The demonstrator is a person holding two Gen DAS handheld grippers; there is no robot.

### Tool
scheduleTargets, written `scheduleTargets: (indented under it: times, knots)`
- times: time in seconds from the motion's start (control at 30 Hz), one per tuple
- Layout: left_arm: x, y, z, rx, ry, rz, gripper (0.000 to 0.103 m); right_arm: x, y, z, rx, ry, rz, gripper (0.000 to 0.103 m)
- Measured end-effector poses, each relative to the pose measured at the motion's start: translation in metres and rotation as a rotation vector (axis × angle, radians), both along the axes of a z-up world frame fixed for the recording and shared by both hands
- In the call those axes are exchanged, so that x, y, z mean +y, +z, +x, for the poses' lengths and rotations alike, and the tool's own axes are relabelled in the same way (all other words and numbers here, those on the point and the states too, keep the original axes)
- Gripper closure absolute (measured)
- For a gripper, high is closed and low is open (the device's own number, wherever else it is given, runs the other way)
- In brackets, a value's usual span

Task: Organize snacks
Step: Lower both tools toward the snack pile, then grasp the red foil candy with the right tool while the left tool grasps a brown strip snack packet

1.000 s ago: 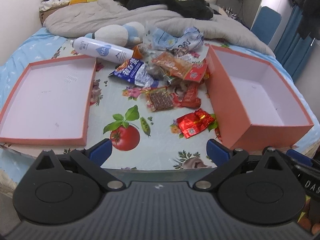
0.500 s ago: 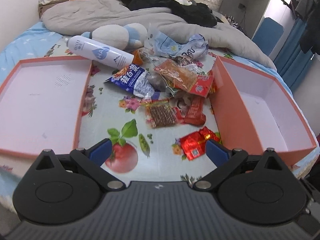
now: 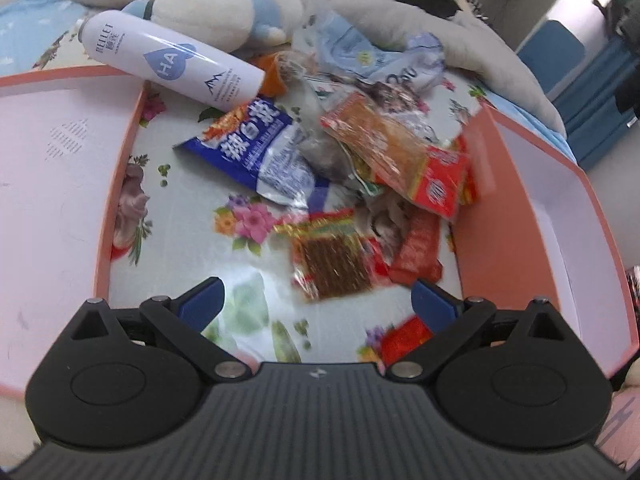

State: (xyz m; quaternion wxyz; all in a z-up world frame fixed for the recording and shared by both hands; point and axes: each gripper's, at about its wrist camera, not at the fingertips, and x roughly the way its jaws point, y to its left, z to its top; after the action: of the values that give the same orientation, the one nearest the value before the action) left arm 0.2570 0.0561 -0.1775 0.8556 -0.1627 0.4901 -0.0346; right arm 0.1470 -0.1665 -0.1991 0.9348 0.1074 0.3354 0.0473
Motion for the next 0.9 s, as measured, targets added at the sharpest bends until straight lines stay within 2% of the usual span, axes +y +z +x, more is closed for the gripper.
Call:
scheduleTargets:
  times: [0.07,0.13,0.23,0.47,0.67,0.73,0.9]
  knots:
    - [0.007,-0.001,0.012,0.007,0.001,-0.018,0.002,0.000,0.006,0.003,-0.006,-0.037,0.064,0.037]
    - [0.013,-0.004,0.022,0.016,0.007,-0.031,0.002,0.006,0.012,0.007,-0.037,-0.074,0.059,0.037]
    - [0.022,-0.015,0.037,0.055,0.011,-0.074,0.002,0.014,0.007,0.020,-0.025,-0.129,0.060,0.037]
    - [0.022,-0.050,0.054,0.126,-0.023,-0.141,0.002,0.025,-0.025,0.039,-0.009,-0.251,-0.054,0.037]
    - [0.008,-0.066,0.058,0.129,-0.051,-0.126,0.002,0.031,-0.042,0.041,0.007,-0.307,-0.116,0.037]
    - [0.000,-0.065,0.059,0.110,-0.079,-0.095,0.002,0.034,-0.045,0.043,0.030,-0.322,-0.120,0.031]
    - [-0.013,-0.060,0.063,0.087,-0.121,-0.035,0.002,0.033,-0.049,0.048,0.065,-0.382,-0.099,0.030]
